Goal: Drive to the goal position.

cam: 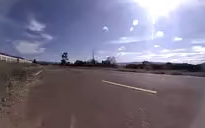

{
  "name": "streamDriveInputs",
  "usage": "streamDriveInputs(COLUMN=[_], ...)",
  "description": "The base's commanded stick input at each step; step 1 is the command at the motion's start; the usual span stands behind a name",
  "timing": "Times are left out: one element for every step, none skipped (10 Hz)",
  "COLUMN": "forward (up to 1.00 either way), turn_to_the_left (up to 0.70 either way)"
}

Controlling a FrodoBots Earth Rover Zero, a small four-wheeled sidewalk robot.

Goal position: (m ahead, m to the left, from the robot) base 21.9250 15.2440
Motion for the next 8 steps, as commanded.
streamDriveInputs(forward=[1.00, 1.00, 1.00, 1.00, 1.00, 1.00, 1.00, 1.00], turn_to_the_left=[0.00, 0.00, 0.00, 0.00, 0.00, 0.00, 0.40, 0.40])
